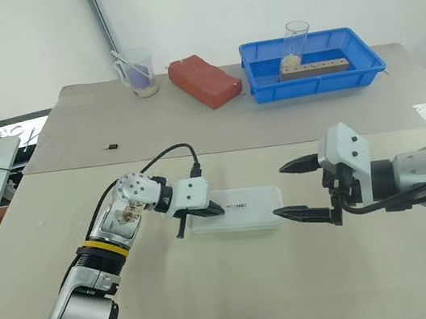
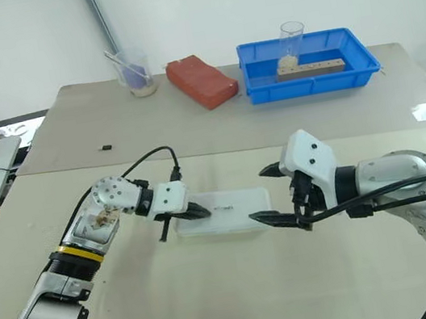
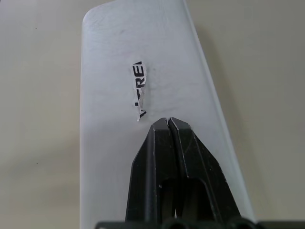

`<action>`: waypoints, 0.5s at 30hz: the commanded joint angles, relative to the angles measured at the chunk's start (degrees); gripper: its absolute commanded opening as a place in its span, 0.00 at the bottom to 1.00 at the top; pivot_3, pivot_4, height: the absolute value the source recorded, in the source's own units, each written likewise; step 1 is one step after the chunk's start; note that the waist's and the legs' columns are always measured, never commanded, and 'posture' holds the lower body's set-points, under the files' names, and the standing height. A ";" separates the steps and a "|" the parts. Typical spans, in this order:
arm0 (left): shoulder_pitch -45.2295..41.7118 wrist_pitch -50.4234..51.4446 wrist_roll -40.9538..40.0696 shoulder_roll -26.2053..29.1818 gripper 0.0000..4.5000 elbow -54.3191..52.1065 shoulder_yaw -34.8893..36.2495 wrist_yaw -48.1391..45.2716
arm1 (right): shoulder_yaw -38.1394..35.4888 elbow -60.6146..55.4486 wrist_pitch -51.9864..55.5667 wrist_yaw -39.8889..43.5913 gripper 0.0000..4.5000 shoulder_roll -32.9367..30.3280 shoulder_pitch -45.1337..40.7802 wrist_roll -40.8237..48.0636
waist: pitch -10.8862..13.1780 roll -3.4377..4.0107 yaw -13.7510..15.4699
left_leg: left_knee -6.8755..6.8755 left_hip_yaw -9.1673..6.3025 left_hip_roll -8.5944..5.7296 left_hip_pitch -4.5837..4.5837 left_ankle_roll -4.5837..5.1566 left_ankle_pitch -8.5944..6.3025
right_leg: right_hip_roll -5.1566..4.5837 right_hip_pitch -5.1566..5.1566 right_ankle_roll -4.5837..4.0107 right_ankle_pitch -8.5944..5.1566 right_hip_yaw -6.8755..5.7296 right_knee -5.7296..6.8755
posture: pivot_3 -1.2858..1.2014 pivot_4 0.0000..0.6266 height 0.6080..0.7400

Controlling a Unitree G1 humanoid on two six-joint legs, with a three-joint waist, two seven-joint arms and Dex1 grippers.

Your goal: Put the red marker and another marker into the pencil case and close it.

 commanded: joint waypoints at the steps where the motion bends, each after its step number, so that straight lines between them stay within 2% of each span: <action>1: 0.23 2.08 -1.29 1.34 0.02 -0.22 1.38 -0.09 | 0.17 0.72 -1.23 0.20 1.00 0.05 -1.64 -0.41 | 0.00 0.01 -0.02 | 0.00 -0.01 0.01 0.00 0.00 0.00 | 0.01 -0.01 0.00 0.00 0.00 0.01 | 0.52 0.24 1.00; 3: -0.21 7.13 -4.64 2.39 0.02 -2.45 5.07 0.97 | 0.17 1.85 -1.93 1.31 1.00 -0.74 -0.97 -1.08 | -0.02 0.04 -0.06 | -0.01 -0.01 0.01 -0.03 0.00 0.00 | 0.01 -0.03 0.00 0.00 -0.02 0.01 | 0.52 0.24 1.00; 6: 0.56 12.94 -8.65 5.22 0.21 -6.62 11.05 3.92 | 0.17 4.85 -4.53 3.52 1.00 -2.02 0.77 -3.61 | 0.04 -0.04 -0.16 | -0.02 -0.02 0.02 -0.12 0.00 0.00 | 0.04 -0.13 0.01 -0.01 -0.02 0.02 | 0.52 0.24 1.00; 13: 10.40 25.79 -16.07 16.00 1.00 -20.34 23.99 7.25 | -0.14 13.04 -10.77 8.15 1.00 -2.95 2.63 -7.89 | 0.06 -0.05 -0.54 | -0.11 0.04 0.08 0.06 0.00 0.00 | 0.02 -0.06 0.03 -0.02 0.01 -0.01 | 0.52 0.24 1.00; 15: 14.81 28.60 -17.02 19.12 1.00 -24.96 27.84 9.05 | -0.41 15.16 -12.89 9.44 1.00 -3.21 3.38 -9.15 | 0.08 -0.08 -0.44 | -0.13 0.05 0.09 0.17 0.00 0.00 | 0.02 -0.01 -0.01 -0.04 -0.01 0.03 | 0.52 0.24 1.00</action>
